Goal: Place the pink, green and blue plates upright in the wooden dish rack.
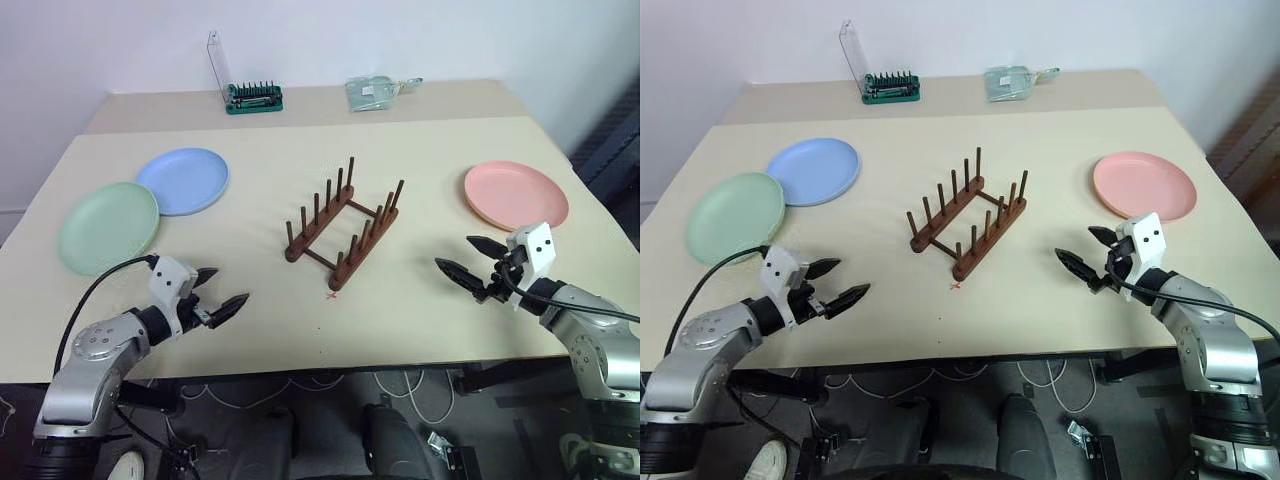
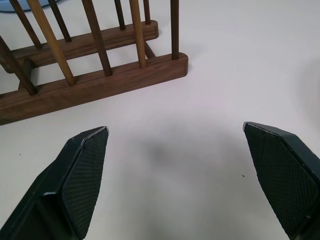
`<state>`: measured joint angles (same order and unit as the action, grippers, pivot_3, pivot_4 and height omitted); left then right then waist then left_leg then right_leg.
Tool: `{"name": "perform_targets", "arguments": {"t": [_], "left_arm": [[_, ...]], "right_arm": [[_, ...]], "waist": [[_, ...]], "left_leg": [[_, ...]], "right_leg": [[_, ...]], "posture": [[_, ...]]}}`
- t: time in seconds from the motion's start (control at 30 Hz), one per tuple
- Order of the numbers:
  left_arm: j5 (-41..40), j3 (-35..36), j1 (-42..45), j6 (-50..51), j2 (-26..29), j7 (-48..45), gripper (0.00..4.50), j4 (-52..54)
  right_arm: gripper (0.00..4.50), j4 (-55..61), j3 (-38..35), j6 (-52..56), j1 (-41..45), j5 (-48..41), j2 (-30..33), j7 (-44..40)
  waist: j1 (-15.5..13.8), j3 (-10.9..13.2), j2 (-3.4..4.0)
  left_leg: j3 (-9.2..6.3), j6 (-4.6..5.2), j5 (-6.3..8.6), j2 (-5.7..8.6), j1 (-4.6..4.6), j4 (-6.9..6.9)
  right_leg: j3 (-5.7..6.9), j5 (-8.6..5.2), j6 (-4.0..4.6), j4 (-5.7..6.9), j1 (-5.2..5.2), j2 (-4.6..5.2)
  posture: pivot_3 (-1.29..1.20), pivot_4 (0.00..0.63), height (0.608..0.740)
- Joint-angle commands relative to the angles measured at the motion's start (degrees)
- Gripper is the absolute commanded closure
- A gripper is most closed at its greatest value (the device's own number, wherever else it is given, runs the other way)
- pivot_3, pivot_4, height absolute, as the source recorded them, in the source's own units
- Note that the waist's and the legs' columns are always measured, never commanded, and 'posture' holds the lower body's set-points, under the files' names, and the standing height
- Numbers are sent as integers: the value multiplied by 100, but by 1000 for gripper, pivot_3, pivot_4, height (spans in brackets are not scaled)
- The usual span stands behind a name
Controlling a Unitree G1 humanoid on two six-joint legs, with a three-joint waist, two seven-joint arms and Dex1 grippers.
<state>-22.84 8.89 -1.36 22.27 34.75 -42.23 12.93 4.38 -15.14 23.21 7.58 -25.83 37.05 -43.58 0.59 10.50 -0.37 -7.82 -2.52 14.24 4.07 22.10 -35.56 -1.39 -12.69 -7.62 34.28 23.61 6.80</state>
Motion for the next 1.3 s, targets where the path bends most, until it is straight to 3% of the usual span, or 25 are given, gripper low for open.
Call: {"name": "perform_targets", "arguments": {"t": [0.03,0.33,0.63,0.8,1.17,1.3], "left_arm": [[67,-168,145,-66,-110,77,0,195],[480,-1029,301,22,-499,410,0,566],[771,-2029,680,253,-1066,561,0,597],[1432,-2490,1090,220,-1776,1338,0,-105],[2057,-2798,1795,169,-2531,1828,0,-1184],[2006,-2732,1812,85,-2607,1775,1323,-1298]], "right_arm": [[97,87,-29,-151,153,63,89,-17],[97,-259,203,-213,586,290,126,-165],[97,-20,45,-178,317,288,152,-109],[97,336,-167,-98,-55,214,163,52],[97,792,-304,19,-425,199,21,344],[0,814,-290,-31,-464,201,-49,437]], "waist": [[2,0,0],[3,0,0],[-8,0,0],[-38,-2,3],[-141,-9,13],[-135,-13,19]], "left_leg": [[0,0,0,0,0,0],[1,0,0,1,2,-4],[0,0,0,5,6,-12],[-2,1,0,6,8,-26],[-1,7,3,11,8,-56],[-1,8,3,10,6,-56]], "right_leg": [[0,0,0,0,0,0],[1,4,-3,0,0,-1],[2,7,-8,1,-3,-1],[2,8,-11,5,-5,-1],[2,17,-24,0,-25,-1],[2,18,-24,2,-24,-1]], "posture": [[0,150,740],[0,150,740],[0,150,740],[0,150,740],[0,150,740],[0,150,740]]}}
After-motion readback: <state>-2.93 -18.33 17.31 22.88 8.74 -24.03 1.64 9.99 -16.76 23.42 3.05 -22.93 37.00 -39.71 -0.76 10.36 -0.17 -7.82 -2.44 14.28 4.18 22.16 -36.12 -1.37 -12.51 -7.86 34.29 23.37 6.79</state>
